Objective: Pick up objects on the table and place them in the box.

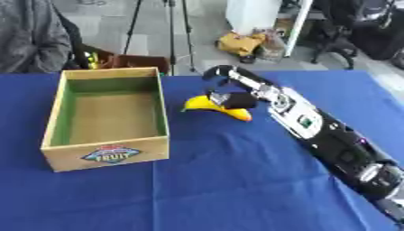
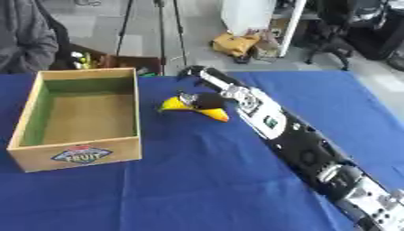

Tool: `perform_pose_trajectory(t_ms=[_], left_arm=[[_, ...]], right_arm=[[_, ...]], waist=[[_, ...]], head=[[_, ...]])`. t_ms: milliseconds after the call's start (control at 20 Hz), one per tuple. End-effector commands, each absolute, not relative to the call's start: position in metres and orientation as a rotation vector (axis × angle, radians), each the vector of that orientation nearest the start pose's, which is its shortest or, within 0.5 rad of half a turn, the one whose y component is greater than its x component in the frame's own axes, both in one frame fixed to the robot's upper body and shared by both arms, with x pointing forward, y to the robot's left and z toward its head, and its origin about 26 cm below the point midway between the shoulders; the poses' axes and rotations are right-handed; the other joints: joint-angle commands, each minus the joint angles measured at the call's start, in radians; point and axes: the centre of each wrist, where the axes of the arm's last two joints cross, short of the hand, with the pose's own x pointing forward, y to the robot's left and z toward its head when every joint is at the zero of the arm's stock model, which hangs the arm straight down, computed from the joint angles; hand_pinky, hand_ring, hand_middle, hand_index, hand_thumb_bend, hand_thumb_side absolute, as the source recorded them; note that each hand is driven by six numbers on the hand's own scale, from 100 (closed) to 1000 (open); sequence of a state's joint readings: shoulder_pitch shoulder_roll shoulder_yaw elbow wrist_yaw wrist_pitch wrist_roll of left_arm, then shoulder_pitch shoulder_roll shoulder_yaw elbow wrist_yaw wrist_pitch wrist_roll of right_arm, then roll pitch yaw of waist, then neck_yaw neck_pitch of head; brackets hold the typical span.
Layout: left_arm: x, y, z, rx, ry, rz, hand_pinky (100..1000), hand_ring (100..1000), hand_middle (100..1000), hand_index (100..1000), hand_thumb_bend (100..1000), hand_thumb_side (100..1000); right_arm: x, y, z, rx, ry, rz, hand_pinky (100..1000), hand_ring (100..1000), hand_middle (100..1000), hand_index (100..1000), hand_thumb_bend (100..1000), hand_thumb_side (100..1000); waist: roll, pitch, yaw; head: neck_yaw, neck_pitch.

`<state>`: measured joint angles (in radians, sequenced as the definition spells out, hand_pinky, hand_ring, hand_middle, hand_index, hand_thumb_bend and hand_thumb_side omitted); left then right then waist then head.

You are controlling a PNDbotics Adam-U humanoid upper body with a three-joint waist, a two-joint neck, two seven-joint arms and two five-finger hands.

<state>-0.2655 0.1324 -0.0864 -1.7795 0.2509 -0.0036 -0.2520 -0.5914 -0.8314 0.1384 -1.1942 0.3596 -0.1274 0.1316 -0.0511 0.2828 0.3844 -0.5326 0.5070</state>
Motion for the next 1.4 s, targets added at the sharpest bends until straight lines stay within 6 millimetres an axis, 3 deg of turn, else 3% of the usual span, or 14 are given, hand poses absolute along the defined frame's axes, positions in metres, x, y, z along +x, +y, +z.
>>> perform_pose_trajectory(t_ms=[50, 600, 650, 700, 900, 1400], left_arm=[[0.322, 0.215, 0.13, -0.459, -2.012, -0.383, 528, 746, 643, 592, 193, 1000], [0.322, 0.214, 0.129, -0.461, -2.007, -0.386, 529, 745, 641, 593, 194, 1000], [0.322, 0.214, 0.129, -0.462, -2.006, -0.385, 529, 744, 641, 593, 194, 1000], [0.322, 0.214, 0.129, -0.464, -2.006, -0.386, 529, 745, 639, 593, 194, 1000], [0.322, 0.214, 0.129, -0.464, -2.007, -0.386, 529, 744, 637, 593, 195, 1000], [0.322, 0.213, 0.129, -0.469, -2.01, -0.389, 529, 743, 635, 592, 193, 1000]], right_arm=[[0.392, -0.447, 0.207, -1.097, -1.489, 1.027, 840, 962, 867, 869, 100, 526], [0.399, -0.443, 0.198, -1.152, -1.478, 1.054, 803, 915, 826, 860, 100, 539], [0.399, -0.443, 0.198, -1.149, -1.479, 1.057, 798, 906, 818, 859, 201, 427], [0.4, -0.442, 0.196, -1.143, -1.474, 1.064, 797, 905, 821, 859, 100, 559], [0.404, -0.437, 0.191, -1.126, -1.46, 1.094, 794, 904, 823, 862, 104, 623], [0.409, -0.431, 0.183, -1.169, -1.411, 1.172, 773, 882, 815, 860, 271, 666]], waist=[[0.002, -0.017, 0.004], [0.005, -0.01, 0.006], [0.005, -0.009, 0.005], [0.006, -0.009, 0.005], [0.01, -0.008, 0.004], [0.02, -0.005, 0.005]], head=[[-0.011, -0.016], [-0.023, -0.01], [-0.024, -0.01], [-0.026, -0.011], [-0.029, -0.011], [-0.036, -0.017]])
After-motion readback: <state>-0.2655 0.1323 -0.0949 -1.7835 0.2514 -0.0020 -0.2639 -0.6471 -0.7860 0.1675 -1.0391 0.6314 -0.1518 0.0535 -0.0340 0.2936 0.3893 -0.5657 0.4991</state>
